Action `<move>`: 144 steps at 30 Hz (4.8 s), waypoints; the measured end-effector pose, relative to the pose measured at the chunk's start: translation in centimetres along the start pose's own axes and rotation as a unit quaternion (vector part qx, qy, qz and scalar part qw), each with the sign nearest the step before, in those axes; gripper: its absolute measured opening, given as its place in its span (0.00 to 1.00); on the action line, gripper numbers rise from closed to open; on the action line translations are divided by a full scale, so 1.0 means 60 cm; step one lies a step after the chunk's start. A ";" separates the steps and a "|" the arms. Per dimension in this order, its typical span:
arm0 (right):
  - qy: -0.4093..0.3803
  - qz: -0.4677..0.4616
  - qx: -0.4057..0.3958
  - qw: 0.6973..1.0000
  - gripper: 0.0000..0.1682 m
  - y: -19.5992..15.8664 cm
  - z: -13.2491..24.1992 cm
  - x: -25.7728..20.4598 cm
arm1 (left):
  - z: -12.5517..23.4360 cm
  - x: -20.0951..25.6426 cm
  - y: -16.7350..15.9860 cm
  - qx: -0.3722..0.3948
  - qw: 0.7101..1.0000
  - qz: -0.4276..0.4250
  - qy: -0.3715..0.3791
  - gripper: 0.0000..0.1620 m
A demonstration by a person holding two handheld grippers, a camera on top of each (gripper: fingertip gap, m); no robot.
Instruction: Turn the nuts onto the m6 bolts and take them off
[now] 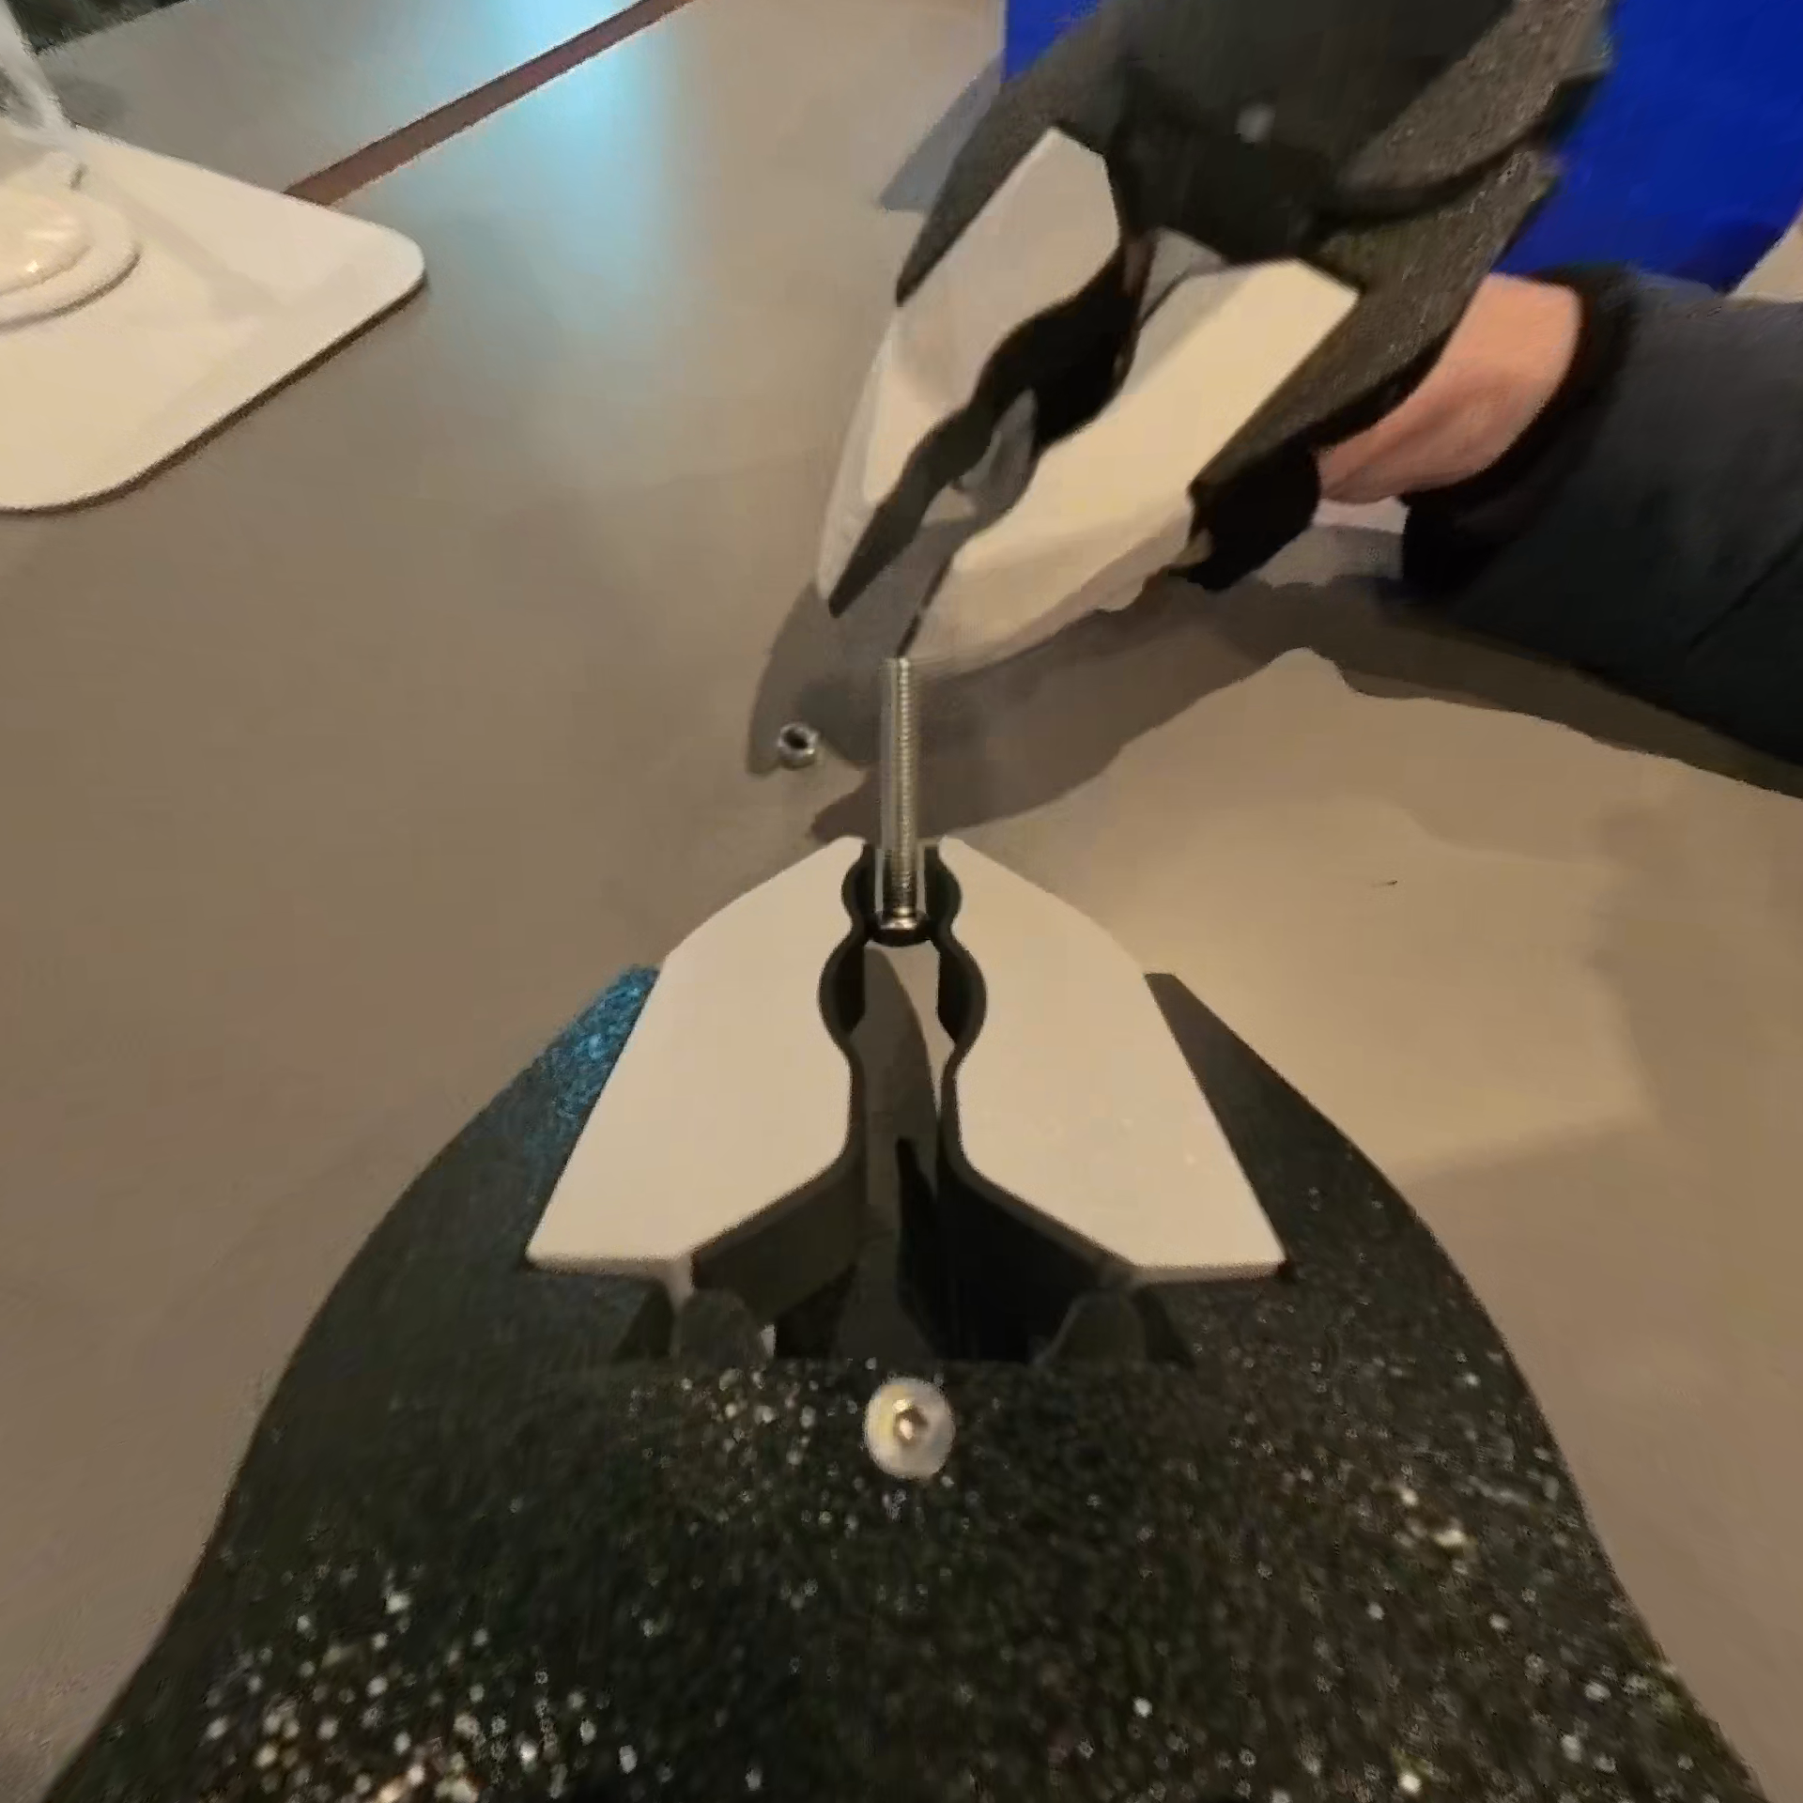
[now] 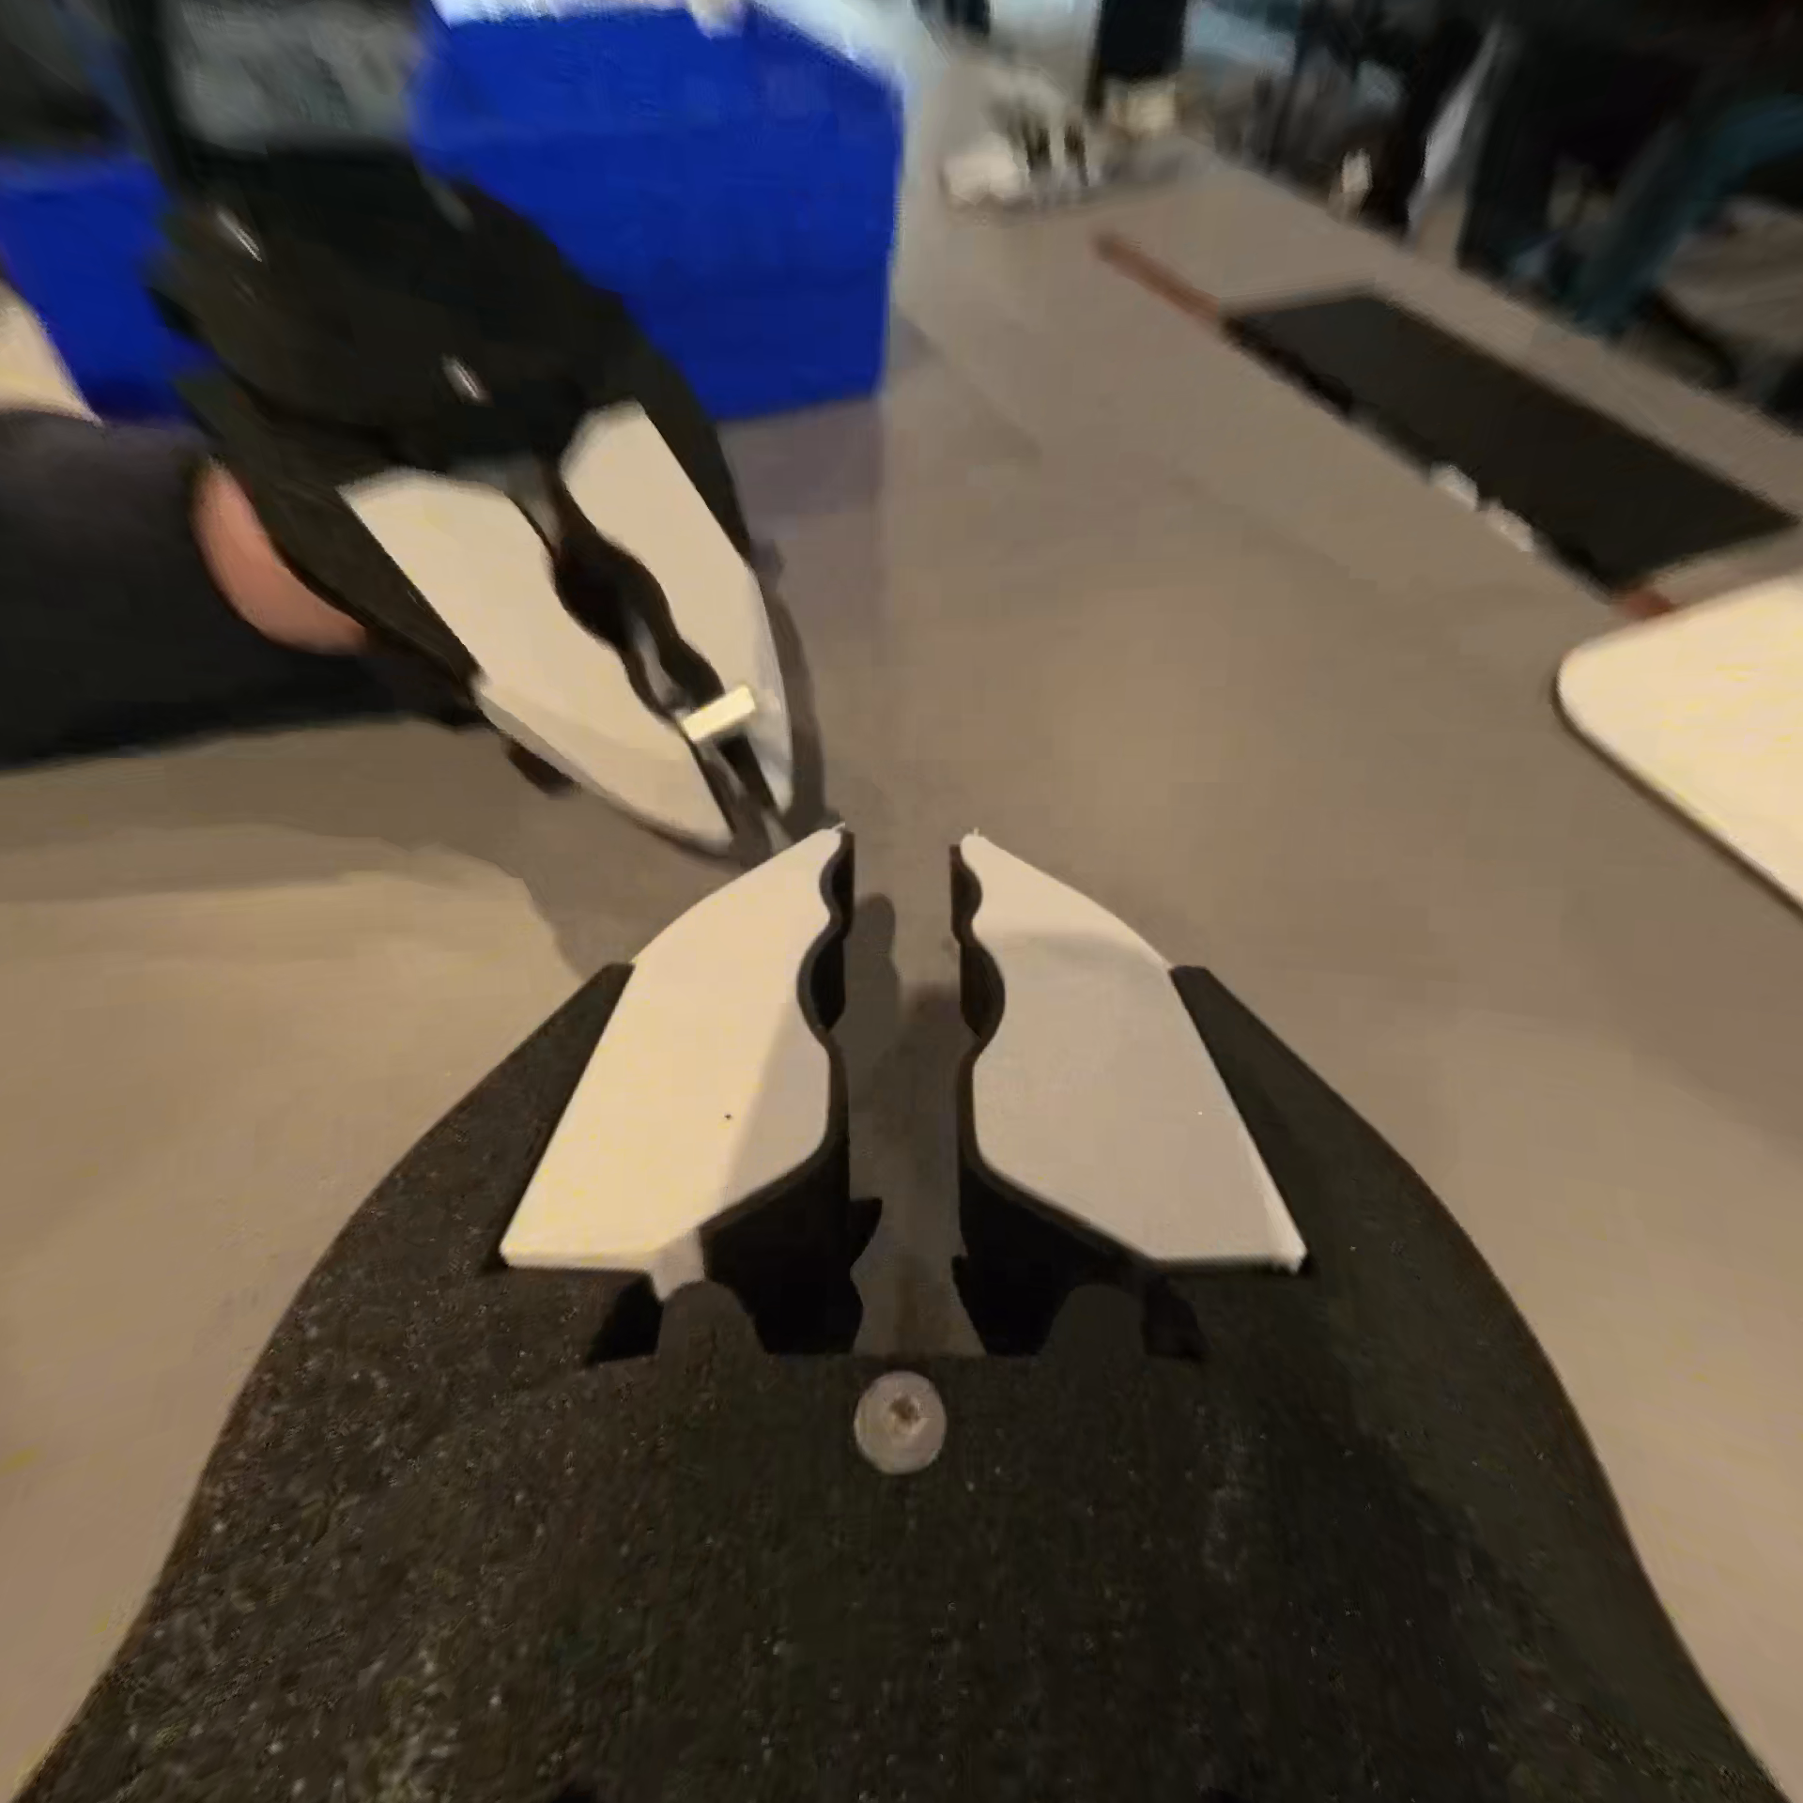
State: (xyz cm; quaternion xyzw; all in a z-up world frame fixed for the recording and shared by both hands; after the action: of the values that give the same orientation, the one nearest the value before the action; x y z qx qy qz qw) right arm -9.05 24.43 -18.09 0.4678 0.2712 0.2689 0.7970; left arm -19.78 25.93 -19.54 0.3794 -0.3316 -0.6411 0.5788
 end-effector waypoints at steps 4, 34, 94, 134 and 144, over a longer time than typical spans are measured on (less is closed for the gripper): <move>-0.054 -0.013 -0.115 0.992 0.13 -0.039 -0.027 0.012 | -0.001 -0.003 -0.005 -0.008 1.000 0.015 0.006 0.06; 0.051 0.019 0.101 0.993 0.06 0.071 0.056 -0.044 | 0.031 0.031 0.054 0.217 0.974 0.011 -0.065 0.06; 0.148 -0.037 0.200 0.968 0.20 0.062 0.056 -0.097 | 0.027 0.042 0.057 0.217 0.972 -0.001 -0.094 0.05; 0.160 -0.025 0.195 0.967 0.15 0.058 0.055 -0.101 | 0.023 0.042 0.056 0.209 0.973 -0.004 -0.093 0.05; 0.147 -0.014 0.199 0.969 0.17 0.058 0.056 -0.099 | 0.022 0.041 0.056 0.204 0.975 -0.001 -0.089 0.05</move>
State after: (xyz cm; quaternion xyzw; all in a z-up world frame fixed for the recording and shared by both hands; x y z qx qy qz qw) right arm -11.53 19.81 -12.51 0.5684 0.4396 0.2644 0.6432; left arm -19.37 23.12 -16.26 0.4317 -0.5053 -0.5915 0.4565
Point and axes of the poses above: each gripper's, where its closed fingertips meet, z back along the fingers, y out of its top, x = y × z across the jaws, the point moved 5 cm from there along z, back along the fingers, and after that the axes turned 12 degrees about -z, right-handed, at the moved point
